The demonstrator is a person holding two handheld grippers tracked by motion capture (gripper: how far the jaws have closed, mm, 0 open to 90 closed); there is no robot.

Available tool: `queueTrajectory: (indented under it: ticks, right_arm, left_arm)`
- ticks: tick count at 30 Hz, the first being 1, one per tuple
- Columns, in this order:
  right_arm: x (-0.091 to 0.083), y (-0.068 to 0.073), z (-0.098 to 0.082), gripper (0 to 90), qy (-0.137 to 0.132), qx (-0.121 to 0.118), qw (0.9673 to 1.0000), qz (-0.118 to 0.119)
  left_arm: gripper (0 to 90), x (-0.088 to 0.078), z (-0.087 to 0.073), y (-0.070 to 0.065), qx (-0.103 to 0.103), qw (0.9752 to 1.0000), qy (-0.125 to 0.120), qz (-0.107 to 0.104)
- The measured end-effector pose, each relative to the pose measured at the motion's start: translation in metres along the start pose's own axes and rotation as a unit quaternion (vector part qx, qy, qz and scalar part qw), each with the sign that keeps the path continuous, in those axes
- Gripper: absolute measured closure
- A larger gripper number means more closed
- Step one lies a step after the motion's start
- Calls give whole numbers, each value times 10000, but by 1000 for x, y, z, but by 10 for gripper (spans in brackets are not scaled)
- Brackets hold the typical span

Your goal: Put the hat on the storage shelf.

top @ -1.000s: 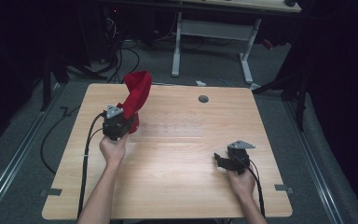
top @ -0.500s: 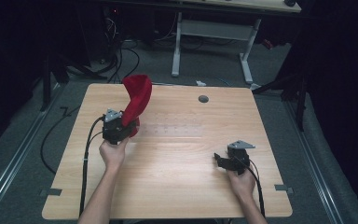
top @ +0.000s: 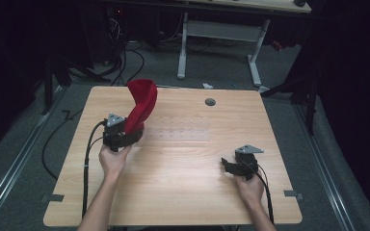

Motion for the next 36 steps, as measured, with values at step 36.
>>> queueTrajectory:
  ticks: [36]
  right_arm:
    - [0, 0, 0, 334, -1, 2, 10000, 6]
  left_arm:
    - [338, -69, -11, 1, 5, 9998, 29, -190]
Point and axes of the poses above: each handheld gripper's, and its own axes: x roughly forward along the jaws, z roughly out of its top, y roughly to its left, the point moved 9 cm from there along x, roughly forward along the jaws, and after that the axes turned 12 degrees about -x, right-handed, at the moved point
